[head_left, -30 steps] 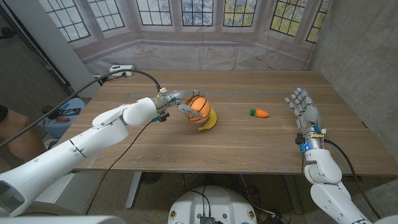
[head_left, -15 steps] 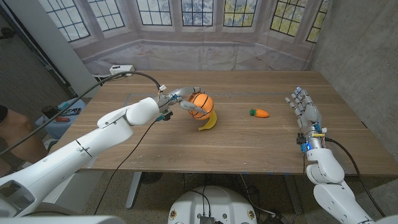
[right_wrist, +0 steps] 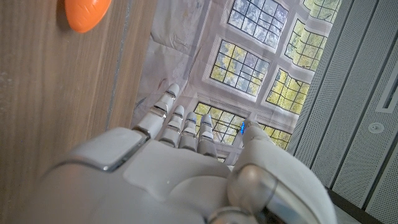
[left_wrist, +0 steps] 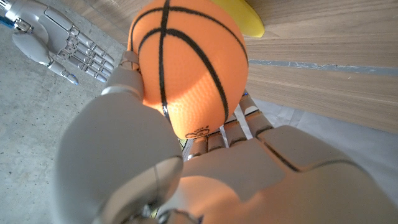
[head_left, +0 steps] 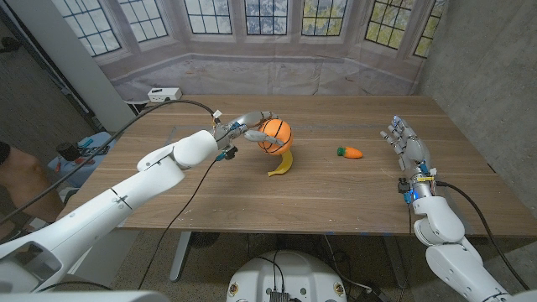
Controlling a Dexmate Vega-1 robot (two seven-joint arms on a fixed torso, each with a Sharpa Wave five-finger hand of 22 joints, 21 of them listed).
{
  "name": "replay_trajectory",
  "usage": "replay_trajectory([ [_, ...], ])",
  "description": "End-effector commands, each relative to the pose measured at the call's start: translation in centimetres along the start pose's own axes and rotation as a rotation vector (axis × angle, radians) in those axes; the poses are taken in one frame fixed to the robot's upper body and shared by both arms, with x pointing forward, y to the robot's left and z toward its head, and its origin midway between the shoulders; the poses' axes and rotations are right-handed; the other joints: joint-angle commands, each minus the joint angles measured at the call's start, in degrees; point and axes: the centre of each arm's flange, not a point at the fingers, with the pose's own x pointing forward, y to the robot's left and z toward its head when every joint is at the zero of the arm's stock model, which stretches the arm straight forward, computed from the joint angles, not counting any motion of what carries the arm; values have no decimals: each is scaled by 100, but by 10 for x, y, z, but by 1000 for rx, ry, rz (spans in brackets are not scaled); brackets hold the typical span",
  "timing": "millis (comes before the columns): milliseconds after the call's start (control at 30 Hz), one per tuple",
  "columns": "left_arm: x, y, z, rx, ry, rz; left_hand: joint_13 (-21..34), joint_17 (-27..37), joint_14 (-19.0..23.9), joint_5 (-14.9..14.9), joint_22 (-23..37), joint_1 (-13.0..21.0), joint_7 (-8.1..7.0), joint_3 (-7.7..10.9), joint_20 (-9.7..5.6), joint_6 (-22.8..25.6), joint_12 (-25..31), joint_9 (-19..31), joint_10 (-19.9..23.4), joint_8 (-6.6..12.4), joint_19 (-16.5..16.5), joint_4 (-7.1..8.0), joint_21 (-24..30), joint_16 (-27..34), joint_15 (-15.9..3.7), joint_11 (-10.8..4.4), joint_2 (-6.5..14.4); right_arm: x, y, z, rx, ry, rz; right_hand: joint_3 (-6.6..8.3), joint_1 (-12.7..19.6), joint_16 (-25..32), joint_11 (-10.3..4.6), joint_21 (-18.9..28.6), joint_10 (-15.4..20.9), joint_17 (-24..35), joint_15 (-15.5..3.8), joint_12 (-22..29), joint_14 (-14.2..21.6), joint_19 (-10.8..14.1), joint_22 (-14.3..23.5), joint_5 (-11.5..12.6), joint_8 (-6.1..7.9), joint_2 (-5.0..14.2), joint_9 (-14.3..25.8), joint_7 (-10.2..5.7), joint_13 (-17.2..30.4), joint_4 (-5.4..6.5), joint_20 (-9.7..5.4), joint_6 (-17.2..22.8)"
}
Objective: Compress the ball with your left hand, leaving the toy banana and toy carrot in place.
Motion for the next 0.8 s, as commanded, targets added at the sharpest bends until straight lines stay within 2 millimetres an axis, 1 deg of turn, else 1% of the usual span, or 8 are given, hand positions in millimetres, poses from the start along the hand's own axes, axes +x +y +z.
replay_trajectory([
  [33,9,-1,-1,-97,-22,24,24,32,82,28,8,205,9,-16,18,60,36,13,60,30,14,25,31,28,-27,16,254,2,3,2,-31,13,10,-2,-22,19,8,16,-11,27,-17,33,6,35,32,-4,17,-9,13,1,7,-37,15,39],
  [100,10,-1,-1,-115,-25,31,30,30,83,29,9,198,10,-21,21,67,38,15,63,34,12,26,32,25,-26,4,248,1,2,2,-32,14,8,-2,-24,19,6,16,-10,27,-17,34,5,36,32,-4,17,-10,13,3,7,-38,17,42],
  [233,14,-4,0,-146,-32,40,44,29,92,33,10,188,7,-25,22,70,41,22,70,39,7,33,33,24,-20,38,255,-1,2,3,-48,16,7,0,-23,20,6,16,-7,27,-15,35,8,35,32,-4,17,-11,13,4,7,-42,20,42],
  [300,14,-4,0,-152,-34,45,51,29,99,35,10,187,11,-28,28,79,49,25,91,45,4,32,34,26,-22,20,254,-2,2,3,-53,17,7,0,-24,21,5,15,-9,27,-13,34,9,33,32,-4,17,-11,13,5,7,-42,20,43],
  [533,18,-8,-3,-249,-45,61,74,25,108,43,12,184,10,-31,27,109,57,35,109,61,0,32,38,22,-35,5,259,-3,3,10,-142,39,31,3,-25,21,1,14,-8,27,4,35,7,30,32,-4,19,-9,13,1,7,-46,27,49],
  [700,20,-9,-3,-280,-44,65,88,25,128,50,13,178,7,-31,35,118,62,42,122,68,-4,37,41,26,-20,23,272,-2,6,14,-195,52,53,6,-23,19,-1,15,-10,25,9,34,3,32,32,-4,22,-11,13,-2,7,-52,38,59],
  [800,22,-10,-4,-309,-44,70,99,18,154,54,13,168,3,-33,35,144,69,46,137,80,-1,40,45,26,-20,2,273,-1,7,15,-208,53,60,6,-26,20,0,14,-8,26,8,35,5,30,32,-4,22,-10,14,-4,7,-51,38,61],
])
